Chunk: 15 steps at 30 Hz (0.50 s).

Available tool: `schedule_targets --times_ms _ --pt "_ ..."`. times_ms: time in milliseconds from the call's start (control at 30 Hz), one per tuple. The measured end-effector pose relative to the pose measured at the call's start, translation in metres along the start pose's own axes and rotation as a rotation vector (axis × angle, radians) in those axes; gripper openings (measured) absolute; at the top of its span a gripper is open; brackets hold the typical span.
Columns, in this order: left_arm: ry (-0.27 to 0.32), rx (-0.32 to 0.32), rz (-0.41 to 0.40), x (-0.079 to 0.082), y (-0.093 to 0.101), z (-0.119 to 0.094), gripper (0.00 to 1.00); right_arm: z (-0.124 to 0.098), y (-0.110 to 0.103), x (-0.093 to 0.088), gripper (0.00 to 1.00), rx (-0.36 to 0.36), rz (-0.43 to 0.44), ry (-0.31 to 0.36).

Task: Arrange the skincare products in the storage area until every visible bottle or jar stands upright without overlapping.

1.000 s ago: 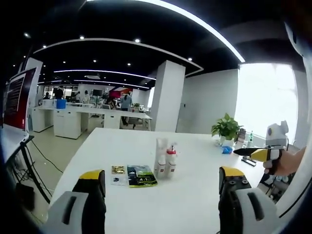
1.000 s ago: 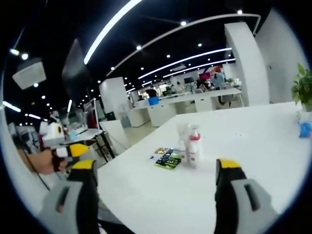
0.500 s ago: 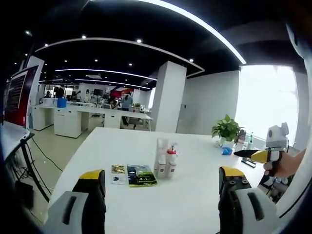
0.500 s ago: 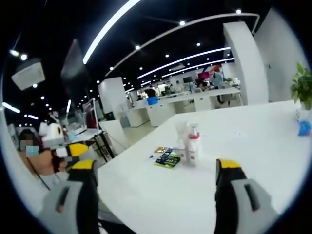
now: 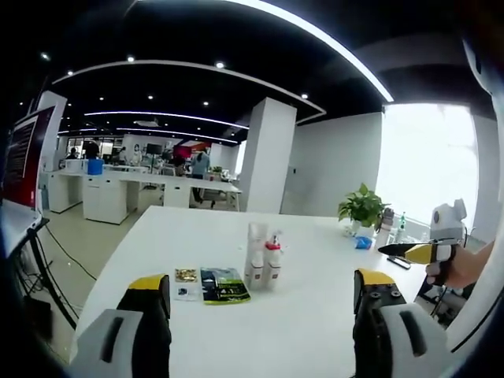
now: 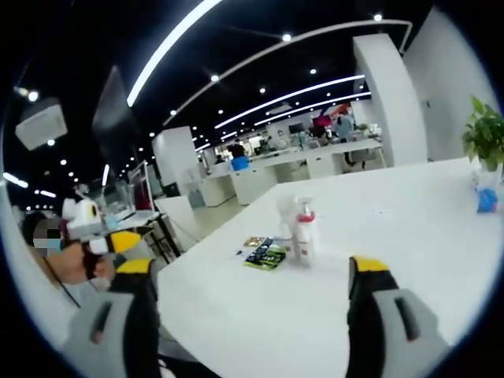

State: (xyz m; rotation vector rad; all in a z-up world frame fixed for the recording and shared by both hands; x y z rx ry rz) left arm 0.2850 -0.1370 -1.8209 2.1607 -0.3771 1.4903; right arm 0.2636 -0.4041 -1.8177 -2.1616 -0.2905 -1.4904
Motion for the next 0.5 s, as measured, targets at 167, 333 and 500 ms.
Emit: schedule_targets --times_ms 167,333,500 --pt "0.002 0.004 -0.004 0.0003 -0.004 -0.0002 1.0 0.0015 -0.0014 -0.0008 0.99 0.0 0.0 -0.003" --pt "-0.005 0.004 -0.01 -0.0022 -0.0048 0.0002 1.0 0.0032 -0.0007 -0.0035 0.99 -0.002 0.003 -0.016" --pt "-0.013 -0.001 -0.005 -0.0026 -0.0039 0.0029 1.0 0.0038 0.0003 -0.0024 0.99 -0.002 0.005 -0.011"
Point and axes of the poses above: the point that each gripper's makers call its tool centre point, and the gripper's own axes: z roughly forward along the fingers, y roughly to its right, x roughly out of its top, the point moved 4 cm from there along -z, roughly backward along the fingers, and after that the axes turned 6 degrees about -y, right-handed, at the moved point
